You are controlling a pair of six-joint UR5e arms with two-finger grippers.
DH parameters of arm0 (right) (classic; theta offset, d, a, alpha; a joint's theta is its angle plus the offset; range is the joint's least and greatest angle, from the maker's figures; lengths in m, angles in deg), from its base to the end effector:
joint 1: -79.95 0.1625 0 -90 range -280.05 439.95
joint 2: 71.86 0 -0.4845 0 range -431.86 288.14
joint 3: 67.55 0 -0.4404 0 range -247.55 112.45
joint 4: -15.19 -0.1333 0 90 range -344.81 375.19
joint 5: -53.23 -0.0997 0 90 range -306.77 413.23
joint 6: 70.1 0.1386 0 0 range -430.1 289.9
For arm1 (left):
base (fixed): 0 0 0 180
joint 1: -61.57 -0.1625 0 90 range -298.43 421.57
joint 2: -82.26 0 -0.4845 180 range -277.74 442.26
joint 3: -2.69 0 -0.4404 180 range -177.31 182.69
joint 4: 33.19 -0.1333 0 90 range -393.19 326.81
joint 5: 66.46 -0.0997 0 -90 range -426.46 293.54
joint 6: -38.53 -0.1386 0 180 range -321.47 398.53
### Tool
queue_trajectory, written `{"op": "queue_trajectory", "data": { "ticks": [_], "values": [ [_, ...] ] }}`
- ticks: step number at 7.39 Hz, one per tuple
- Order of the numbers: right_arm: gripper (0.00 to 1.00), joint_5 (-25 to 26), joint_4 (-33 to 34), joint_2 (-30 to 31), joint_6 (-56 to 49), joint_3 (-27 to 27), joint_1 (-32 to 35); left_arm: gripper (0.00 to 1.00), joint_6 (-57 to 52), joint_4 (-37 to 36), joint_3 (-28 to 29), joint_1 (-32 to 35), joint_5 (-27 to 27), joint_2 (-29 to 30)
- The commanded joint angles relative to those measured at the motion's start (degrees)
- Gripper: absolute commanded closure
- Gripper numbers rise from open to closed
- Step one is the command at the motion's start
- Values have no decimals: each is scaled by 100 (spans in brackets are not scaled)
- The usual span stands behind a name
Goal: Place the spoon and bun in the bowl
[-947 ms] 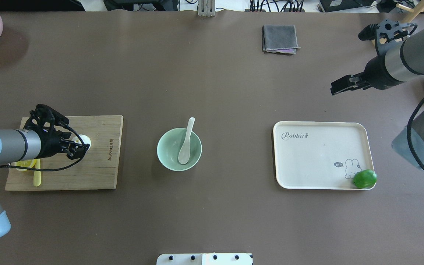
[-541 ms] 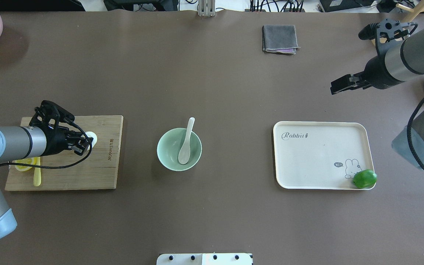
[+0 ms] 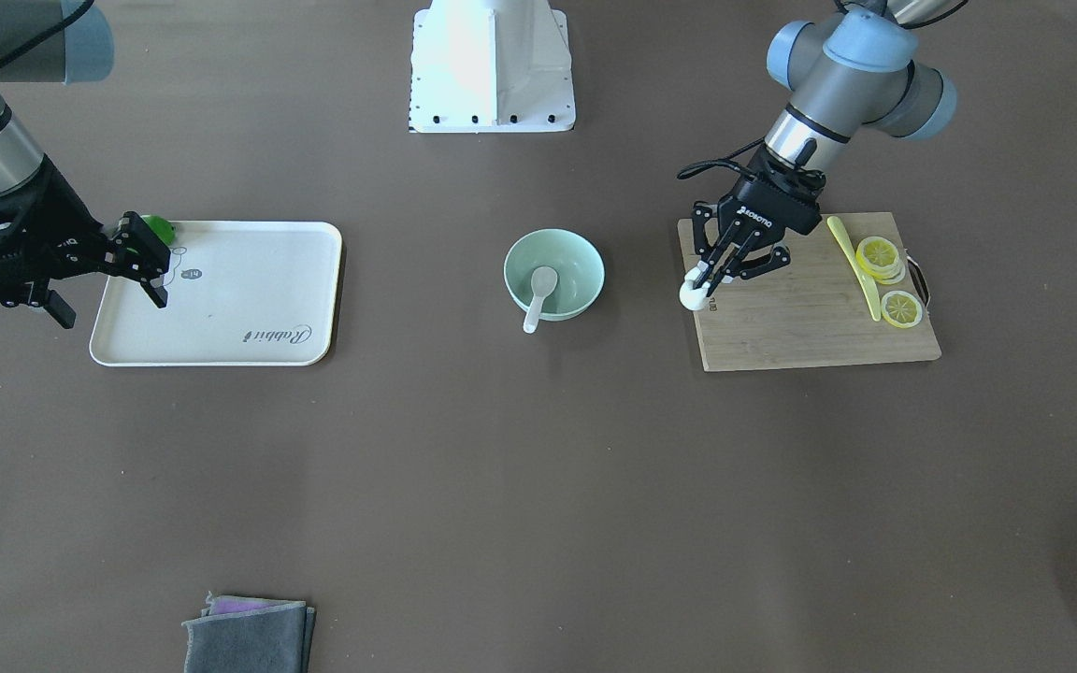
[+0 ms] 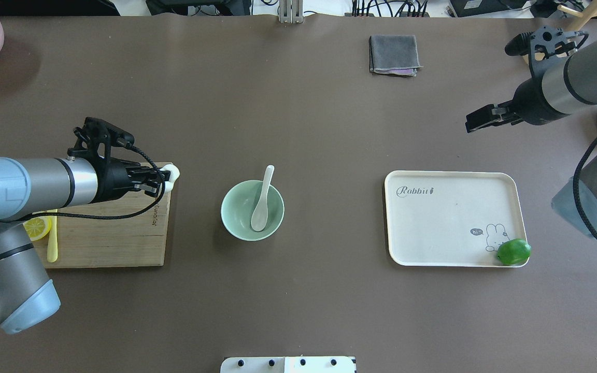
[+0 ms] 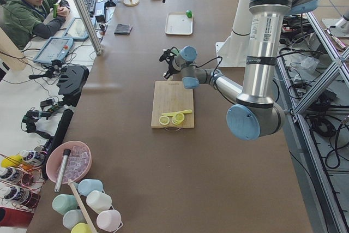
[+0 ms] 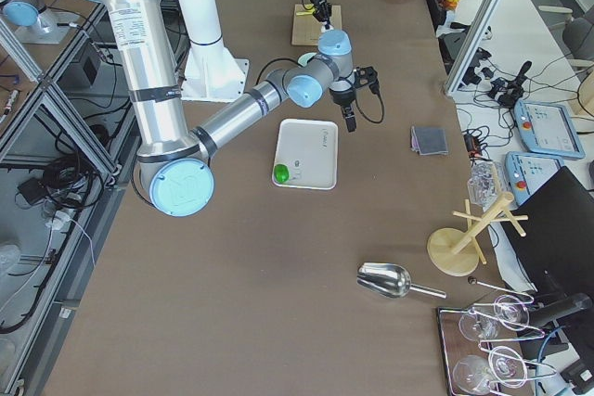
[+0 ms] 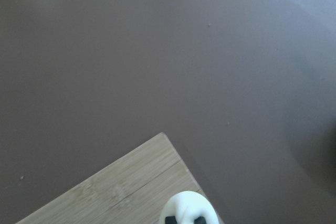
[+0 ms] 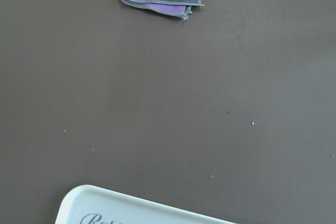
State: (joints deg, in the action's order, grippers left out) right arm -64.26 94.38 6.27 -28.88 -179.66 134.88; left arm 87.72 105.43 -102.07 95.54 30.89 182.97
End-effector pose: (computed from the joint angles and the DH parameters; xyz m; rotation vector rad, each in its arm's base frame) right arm -0.3008 -0.5491 0.4075 0.3213 -0.8301 -0.0873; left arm 0.4721 -0.4575 0.3910 0.6977 1.0941 0.1851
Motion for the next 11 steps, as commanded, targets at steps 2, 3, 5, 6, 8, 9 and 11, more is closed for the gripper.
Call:
{"op": "queue_trajectory", "data": {
  "ticks": [2,3,5,6,8,9,11],
  "values": [
    [0,7,0,0,0,5,0,94,853,-46,313,-730,-617,1018],
    [0,7,0,0,0,5,-9,86,890,-46,402,-951,-934,1151],
    [0,7,0,0,0,5,-9,23,881,15,403,-1102,-990,1161],
    [0,16,0,0,9,5,-9,3,899,24,412,-1138,-990,1161],
    [0,16,0,9,0,-3,0,3,1223,33,386,-1217,-990,1179],
    [0,16,9,18,-9,-3,8,3,1224,24,325,-1208,-973,1188],
    [0,-54,44,114,-105,40,201,3,1084,-116,306,-650,-424,1109]
  ]
}}
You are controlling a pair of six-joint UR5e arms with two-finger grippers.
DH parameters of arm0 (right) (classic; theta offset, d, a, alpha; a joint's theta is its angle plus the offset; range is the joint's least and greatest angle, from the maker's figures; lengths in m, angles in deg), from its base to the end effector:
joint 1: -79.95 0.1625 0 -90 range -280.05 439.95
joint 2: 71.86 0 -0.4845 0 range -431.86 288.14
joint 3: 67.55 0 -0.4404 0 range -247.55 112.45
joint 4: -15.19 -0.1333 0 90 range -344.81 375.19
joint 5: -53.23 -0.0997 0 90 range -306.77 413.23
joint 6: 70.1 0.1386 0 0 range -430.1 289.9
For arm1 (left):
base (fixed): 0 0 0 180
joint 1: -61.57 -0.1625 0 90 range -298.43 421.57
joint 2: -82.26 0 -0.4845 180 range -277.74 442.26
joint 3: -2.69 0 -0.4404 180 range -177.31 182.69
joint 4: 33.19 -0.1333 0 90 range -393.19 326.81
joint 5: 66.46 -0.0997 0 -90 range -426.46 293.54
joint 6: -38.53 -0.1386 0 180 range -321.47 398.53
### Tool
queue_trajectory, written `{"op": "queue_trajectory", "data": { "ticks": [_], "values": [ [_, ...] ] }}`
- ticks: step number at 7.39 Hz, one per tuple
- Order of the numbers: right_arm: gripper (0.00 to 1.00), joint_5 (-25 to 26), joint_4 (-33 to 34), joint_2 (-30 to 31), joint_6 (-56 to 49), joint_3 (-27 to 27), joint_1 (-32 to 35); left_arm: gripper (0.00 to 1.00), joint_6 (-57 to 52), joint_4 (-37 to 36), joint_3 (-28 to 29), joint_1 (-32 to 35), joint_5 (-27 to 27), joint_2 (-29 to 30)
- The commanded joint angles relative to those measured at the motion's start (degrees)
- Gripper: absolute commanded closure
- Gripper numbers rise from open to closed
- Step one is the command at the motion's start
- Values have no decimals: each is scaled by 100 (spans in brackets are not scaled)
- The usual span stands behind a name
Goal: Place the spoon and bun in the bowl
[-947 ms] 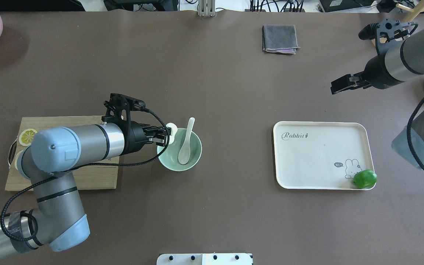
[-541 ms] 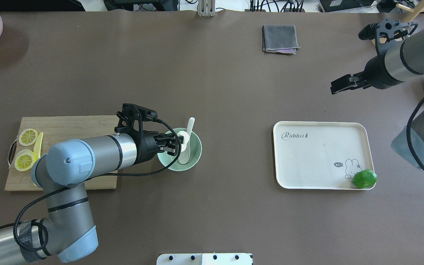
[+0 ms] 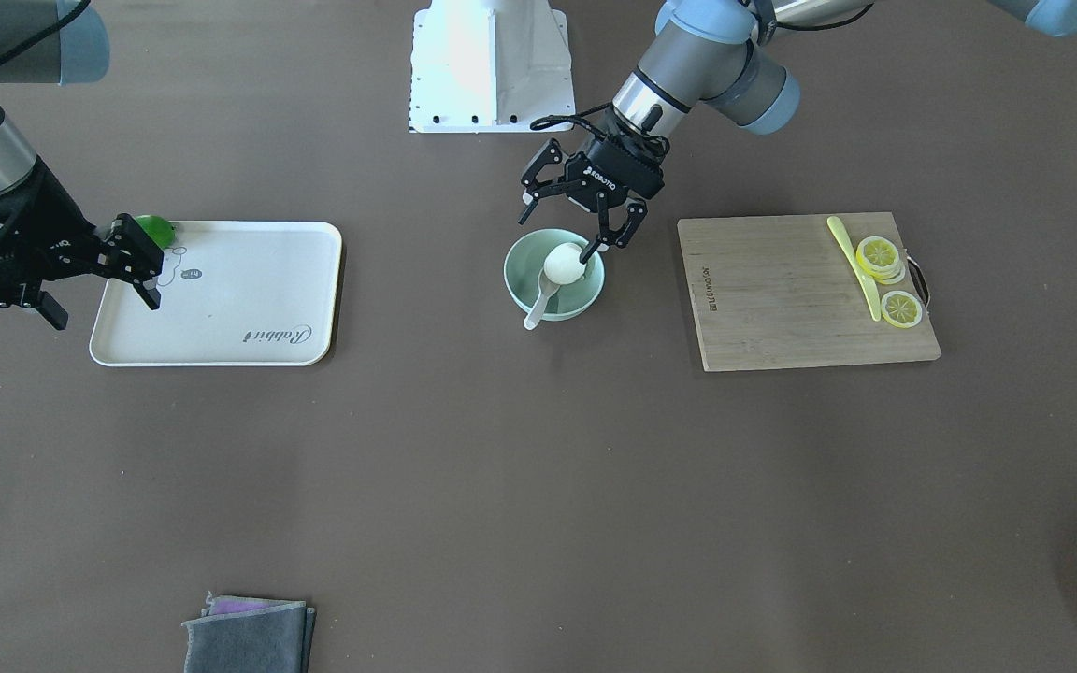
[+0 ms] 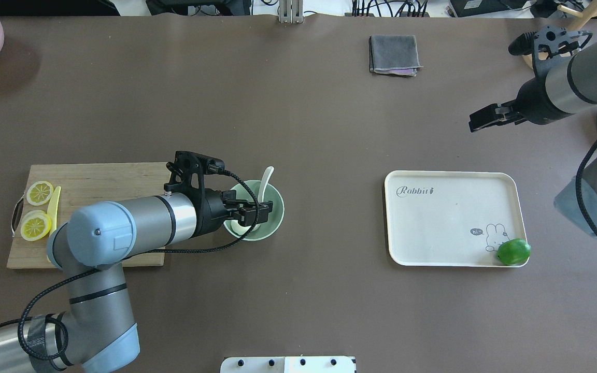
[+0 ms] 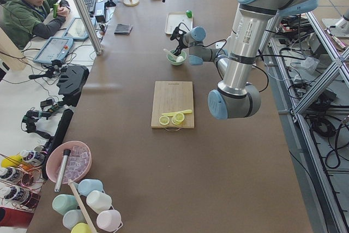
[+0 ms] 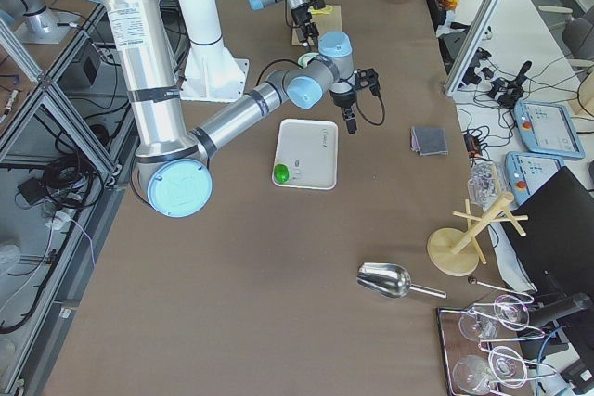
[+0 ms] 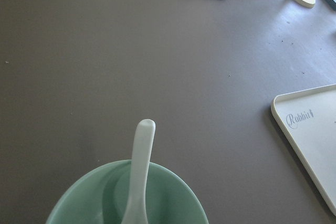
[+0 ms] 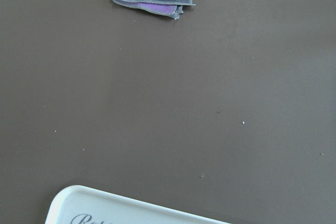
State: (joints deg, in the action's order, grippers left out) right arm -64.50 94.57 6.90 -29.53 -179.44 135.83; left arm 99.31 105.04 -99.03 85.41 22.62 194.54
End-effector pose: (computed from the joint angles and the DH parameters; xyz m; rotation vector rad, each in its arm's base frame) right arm -0.2909 -0.5520 0.4167 0.3154 -0.8187 -0.0795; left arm 0.5851 -0.4067 0.2845 0.6530 1.2784 0.0657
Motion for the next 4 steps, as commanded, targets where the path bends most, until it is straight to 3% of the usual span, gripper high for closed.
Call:
{"op": "queue_trajectory", "data": {
  "ticks": [1,2,4],
  "values": [
    [0,-65,7,199,-153,18,237,3,-327,-461,-23,915,1296,-126],
    [0,-100,42,418,-807,27,526,3,-565,-752,-14,1408,1966,-223],
    [0,-817,69,1015,-2316,167,1508,3,-1721,-1105,-75,2340,3005,-766]
  ]
}}
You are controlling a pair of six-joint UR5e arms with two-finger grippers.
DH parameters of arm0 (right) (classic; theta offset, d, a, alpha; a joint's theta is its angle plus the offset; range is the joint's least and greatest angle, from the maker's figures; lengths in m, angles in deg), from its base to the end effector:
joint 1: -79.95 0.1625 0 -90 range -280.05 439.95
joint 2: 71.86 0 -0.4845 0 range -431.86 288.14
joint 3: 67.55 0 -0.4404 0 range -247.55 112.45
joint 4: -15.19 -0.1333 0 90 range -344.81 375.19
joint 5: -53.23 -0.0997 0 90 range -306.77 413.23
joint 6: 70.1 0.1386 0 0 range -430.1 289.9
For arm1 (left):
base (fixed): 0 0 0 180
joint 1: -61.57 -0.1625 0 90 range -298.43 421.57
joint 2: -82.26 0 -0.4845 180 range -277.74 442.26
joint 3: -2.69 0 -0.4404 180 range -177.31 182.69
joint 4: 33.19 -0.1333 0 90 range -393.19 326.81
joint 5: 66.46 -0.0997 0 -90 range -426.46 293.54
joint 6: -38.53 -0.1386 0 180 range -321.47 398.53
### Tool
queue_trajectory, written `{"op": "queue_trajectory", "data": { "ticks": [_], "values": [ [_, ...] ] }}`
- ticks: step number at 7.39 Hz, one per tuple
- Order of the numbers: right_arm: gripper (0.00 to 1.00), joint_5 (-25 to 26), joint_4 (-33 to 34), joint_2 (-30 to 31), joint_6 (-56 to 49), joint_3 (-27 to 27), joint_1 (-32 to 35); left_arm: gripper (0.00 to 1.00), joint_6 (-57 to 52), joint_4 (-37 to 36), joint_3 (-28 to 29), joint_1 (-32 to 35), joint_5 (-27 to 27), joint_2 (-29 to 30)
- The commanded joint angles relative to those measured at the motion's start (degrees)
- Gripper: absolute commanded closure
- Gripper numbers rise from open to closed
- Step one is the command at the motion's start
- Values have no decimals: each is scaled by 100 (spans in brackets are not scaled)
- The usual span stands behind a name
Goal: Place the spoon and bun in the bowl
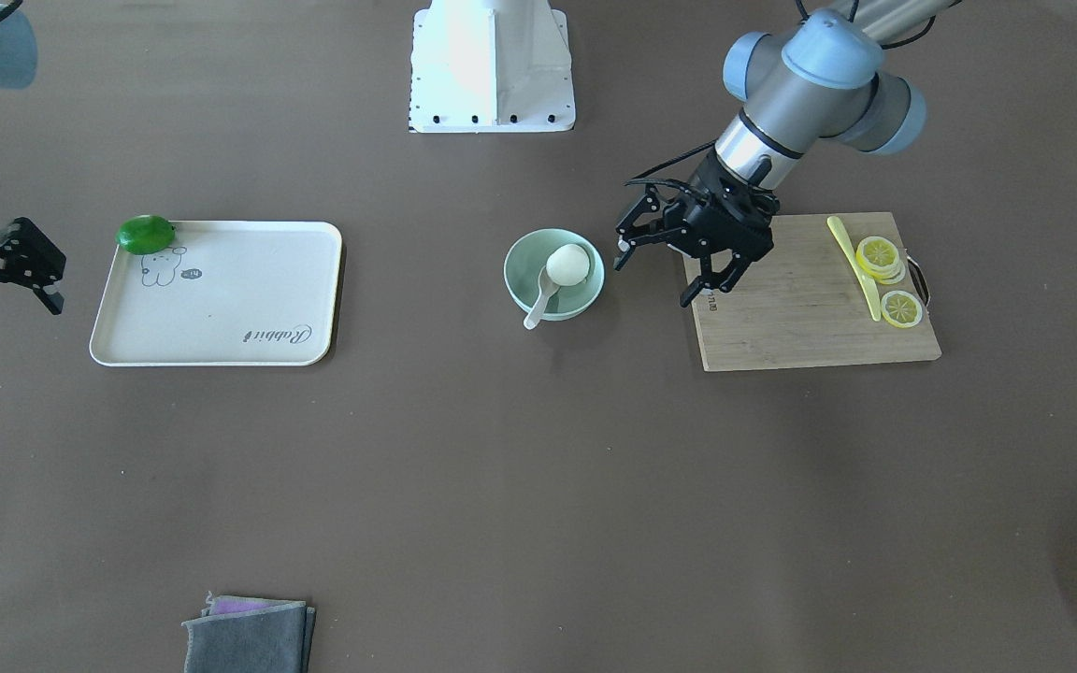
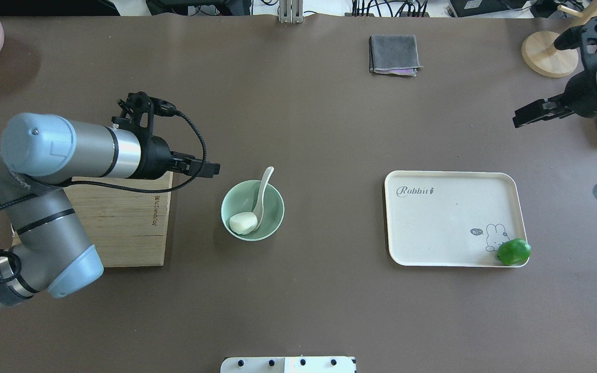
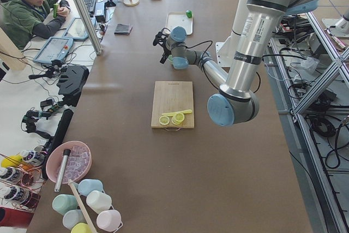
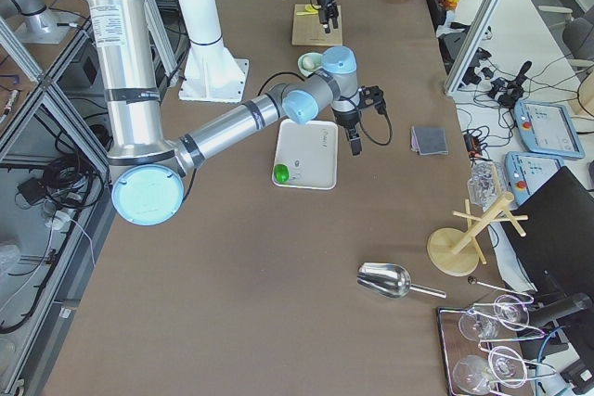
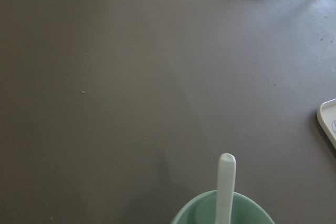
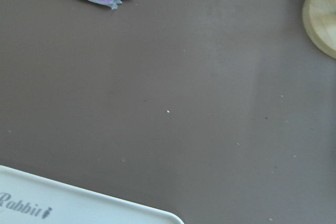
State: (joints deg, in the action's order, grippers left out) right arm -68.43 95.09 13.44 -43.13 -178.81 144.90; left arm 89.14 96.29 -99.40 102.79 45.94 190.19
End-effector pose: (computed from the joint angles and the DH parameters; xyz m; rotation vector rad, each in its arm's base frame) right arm -0.1931 -0.5562 0.4893 0.3166 -0.7484 -0.1422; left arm 0.4625 -0.5122 0.3546 0.5133 1.1329 0.2093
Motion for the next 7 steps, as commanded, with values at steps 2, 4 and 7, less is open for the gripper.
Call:
{"op": "queue_trajectory", "data": {
  "ticks": [2,4,7],
  "values": [
    [0,-937,8,924,-2593,594,1612,3,-2232,-239,-22,1648,1545,-1165],
    [0,-1114,17,1381,-3284,737,2195,3,-3542,-457,39,2632,1933,-1869],
    [0,-1079,-62,1823,-3419,920,2241,2,-6024,-2284,144,3787,2067,-2186]
  ]
}}
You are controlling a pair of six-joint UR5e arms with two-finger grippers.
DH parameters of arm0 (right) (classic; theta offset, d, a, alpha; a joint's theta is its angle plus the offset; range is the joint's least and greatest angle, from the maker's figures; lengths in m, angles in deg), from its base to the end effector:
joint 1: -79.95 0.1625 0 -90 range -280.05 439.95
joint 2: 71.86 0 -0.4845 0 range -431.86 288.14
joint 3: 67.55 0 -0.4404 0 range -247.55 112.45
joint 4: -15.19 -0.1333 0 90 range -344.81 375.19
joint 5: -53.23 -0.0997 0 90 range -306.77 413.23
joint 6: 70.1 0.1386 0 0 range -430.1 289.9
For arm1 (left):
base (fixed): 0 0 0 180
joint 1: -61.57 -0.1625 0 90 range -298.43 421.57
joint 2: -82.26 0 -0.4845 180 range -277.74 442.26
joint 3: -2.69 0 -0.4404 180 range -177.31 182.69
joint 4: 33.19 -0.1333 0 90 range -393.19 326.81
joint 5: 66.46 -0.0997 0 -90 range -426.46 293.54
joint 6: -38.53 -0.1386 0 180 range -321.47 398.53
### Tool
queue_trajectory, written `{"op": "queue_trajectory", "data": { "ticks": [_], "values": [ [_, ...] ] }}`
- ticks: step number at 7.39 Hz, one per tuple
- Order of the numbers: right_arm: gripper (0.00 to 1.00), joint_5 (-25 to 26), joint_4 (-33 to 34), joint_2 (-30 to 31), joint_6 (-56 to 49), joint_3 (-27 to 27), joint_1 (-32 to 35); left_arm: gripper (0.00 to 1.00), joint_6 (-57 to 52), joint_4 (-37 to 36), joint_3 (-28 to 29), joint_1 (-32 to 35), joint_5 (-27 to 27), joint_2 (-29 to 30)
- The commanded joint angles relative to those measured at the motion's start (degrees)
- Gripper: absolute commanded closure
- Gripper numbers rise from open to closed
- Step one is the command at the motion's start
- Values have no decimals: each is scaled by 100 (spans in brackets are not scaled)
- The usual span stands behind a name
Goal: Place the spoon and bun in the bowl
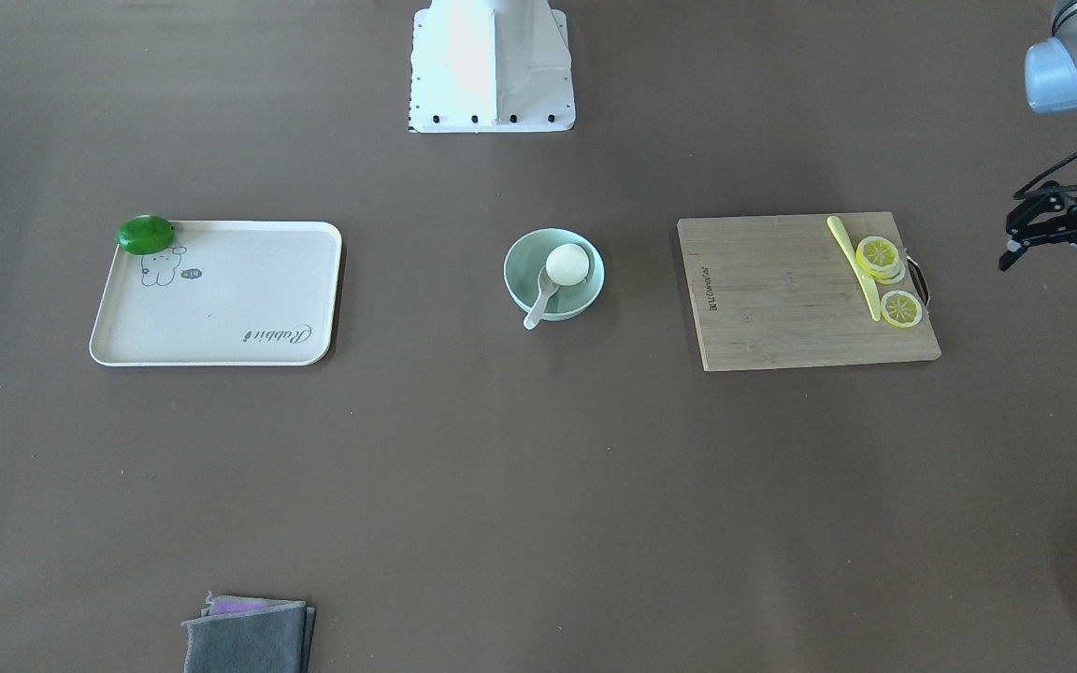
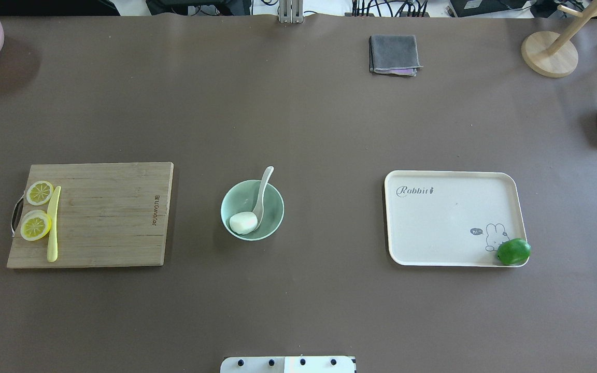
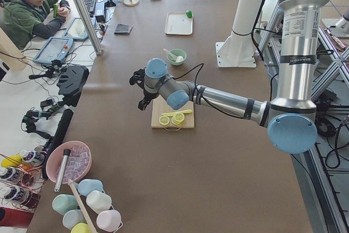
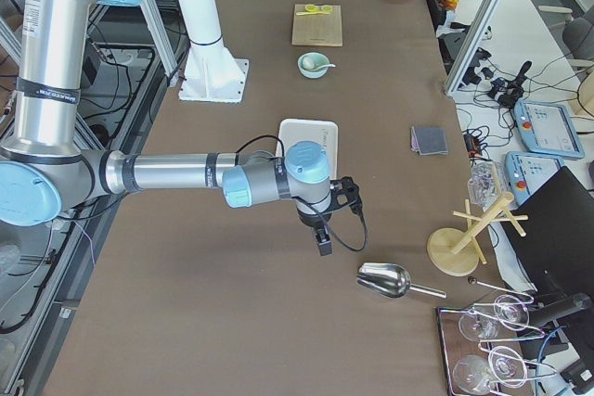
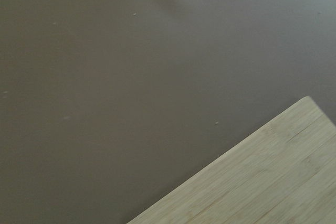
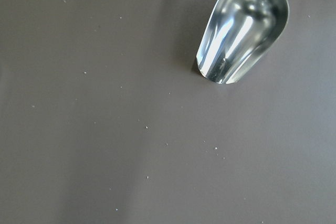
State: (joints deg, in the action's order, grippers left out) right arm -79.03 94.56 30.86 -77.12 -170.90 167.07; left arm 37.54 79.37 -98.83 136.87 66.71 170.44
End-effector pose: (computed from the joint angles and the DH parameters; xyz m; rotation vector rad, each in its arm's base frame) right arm 0.0174 -0.4529 0.7114 0.2144 -0.7295 -0.2369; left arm 0.1041 -0.5485 0.6048 0.4481 0.7980 0.4666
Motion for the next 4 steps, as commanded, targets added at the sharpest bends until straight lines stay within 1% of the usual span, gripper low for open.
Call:
{"op": "queue_trajectory", "data": {
  "ticks": [1,2,3,4],
  "values": [
    [0,-45,-9,72,-10,175,24,2,-807,-552,540,555,24,-482],
    [0,-193,-9,81,-9,184,24,2,-902,-499,754,852,-19,-598],
    [0,-238,-9,72,-18,201,24,2,-877,-482,974,1055,33,-887],
    [0,-326,-9,72,-18,201,24,2,-789,-516,1019,1231,42,-898]
  ]
}}
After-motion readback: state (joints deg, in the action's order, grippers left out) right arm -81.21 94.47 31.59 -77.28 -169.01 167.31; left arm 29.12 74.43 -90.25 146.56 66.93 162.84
